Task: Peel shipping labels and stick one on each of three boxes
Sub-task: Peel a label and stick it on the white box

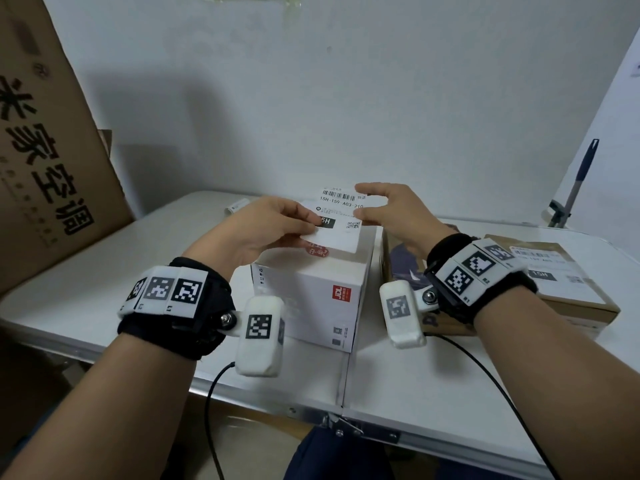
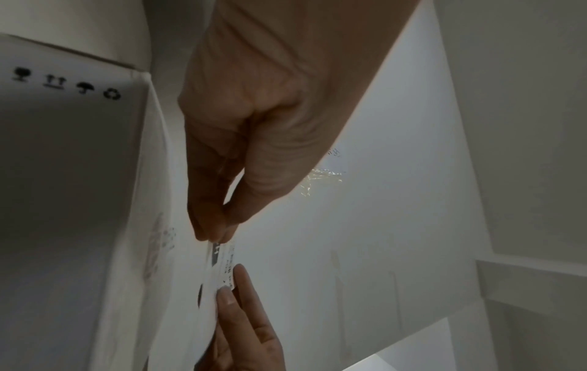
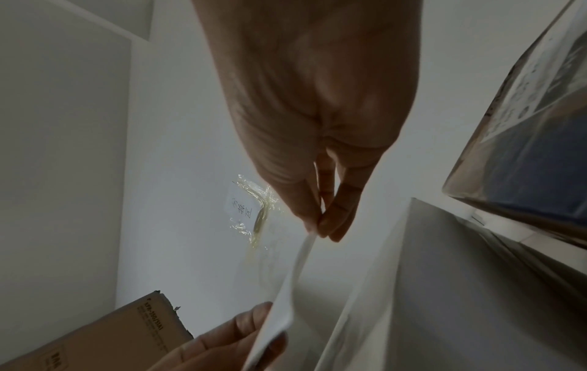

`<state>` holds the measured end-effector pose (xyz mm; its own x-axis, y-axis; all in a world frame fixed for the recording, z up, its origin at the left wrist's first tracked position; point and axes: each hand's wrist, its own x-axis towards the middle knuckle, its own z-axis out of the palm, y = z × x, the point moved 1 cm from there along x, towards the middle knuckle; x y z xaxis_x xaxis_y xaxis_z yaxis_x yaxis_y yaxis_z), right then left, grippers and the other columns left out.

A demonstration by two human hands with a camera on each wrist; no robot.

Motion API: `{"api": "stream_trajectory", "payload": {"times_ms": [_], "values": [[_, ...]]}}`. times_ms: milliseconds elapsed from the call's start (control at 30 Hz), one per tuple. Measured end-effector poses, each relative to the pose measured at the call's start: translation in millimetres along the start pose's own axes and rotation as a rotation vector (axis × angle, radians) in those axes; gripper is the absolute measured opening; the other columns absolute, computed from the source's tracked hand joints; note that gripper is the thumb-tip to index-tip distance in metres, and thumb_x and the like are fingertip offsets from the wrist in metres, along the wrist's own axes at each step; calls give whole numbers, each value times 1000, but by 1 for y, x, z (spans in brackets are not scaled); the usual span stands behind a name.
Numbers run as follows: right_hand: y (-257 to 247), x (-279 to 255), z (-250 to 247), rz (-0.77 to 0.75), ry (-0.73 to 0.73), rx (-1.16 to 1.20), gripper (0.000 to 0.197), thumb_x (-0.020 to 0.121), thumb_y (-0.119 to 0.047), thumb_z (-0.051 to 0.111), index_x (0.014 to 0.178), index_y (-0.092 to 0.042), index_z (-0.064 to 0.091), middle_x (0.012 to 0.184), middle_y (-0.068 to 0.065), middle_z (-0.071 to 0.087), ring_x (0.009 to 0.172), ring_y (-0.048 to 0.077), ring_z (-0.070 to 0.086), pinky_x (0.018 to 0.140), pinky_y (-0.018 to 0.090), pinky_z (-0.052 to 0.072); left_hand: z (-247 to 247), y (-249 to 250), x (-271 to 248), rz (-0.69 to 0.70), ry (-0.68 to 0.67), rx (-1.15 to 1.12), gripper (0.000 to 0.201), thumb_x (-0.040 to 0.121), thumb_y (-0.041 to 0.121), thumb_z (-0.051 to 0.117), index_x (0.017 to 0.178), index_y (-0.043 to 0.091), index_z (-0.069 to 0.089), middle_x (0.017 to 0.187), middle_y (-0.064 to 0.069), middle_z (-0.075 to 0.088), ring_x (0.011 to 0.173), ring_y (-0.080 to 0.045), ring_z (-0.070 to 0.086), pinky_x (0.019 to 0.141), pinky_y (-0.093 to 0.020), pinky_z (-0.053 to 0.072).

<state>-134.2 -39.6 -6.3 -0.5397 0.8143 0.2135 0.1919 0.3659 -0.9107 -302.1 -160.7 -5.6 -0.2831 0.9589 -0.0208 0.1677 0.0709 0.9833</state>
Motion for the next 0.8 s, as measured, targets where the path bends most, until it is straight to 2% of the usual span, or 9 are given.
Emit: {"api": "stream_trajectory", "payload": {"times_ms": [67, 167, 267, 433, 600, 700, 800], "values": [[1, -1, 2, 22, -25, -43, 50, 83, 0, 68, 131, -11, 57, 132, 5, 59, 98, 19, 70, 89, 24, 53, 0, -4, 1, -33, 1, 65, 17, 85, -4, 65, 102, -3, 69, 92, -9, 69, 59, -8, 65, 54, -14, 55], [9, -2, 8, 75, -70, -118, 53, 83, -2, 68, 133, -13, 56, 129, 7, 61, 100, 18, 67, 86, 24, 53, 1, -10, 1, -77, 4, 174, 16, 84, 1, 68, 100, 3, 71, 92, -11, 68, 53, -9, 62, 57, -17, 54], [13, -3, 11, 81, -71, -178, 55, 82, -5, 69, 134, -17, 55, 127, 7, 63, 105, 19, 65, 94, 30, 53, 2, -10, 2, -60, 30, 274, 14, 85, 6, 68, 97, 9, 73, 93, -10, 70, 50, -7, 60, 56, -17, 54], [6, -7, 8, 27, -59, -301, 54, 84, -8, 67, 135, -20, 53, 135, 1, 55, 110, 17, 60, 100, 35, 48, 5, -7, 3, -44, 57, 395, 13, 85, 12, 68, 95, 16, 75, 80, -3, 67, 47, -7, 55, 57, -19, 51], [7, -9, 7, -8, -53, -397, 55, 85, -10, 66, 137, -19, 51, 140, 0, 51, 109, 14, 57, 91, 24, 44, 8, -6, 4, -30, 65, 421, 14, 85, 10, 68, 96, 15, 75, 81, -4, 68, 45, -5, 52, 54, -16, 47], [6, -10, 7, -8, -42, -439, 55, 86, -11, 66, 138, -19, 50, 140, 0, 49, 105, 12, 55, 90, 23, 42, 9, -5, 4, -32, 47, 433, 16, 84, 10, 67, 95, 17, 76, 85, -7, 69, 53, -9, 52, 59, -19, 46], [5, -9, 8, -8, -46, -486, 55, 86, -11, 66, 138, -19, 50, 140, 2, 48, 110, 15, 56, 86, 22, 40, 9, -5, 3, -40, 37, 419, 15, 83, 10, 67, 92, 19, 77, 92, -10, 72, 61, -13, 53, 66, -26, 48]]}}
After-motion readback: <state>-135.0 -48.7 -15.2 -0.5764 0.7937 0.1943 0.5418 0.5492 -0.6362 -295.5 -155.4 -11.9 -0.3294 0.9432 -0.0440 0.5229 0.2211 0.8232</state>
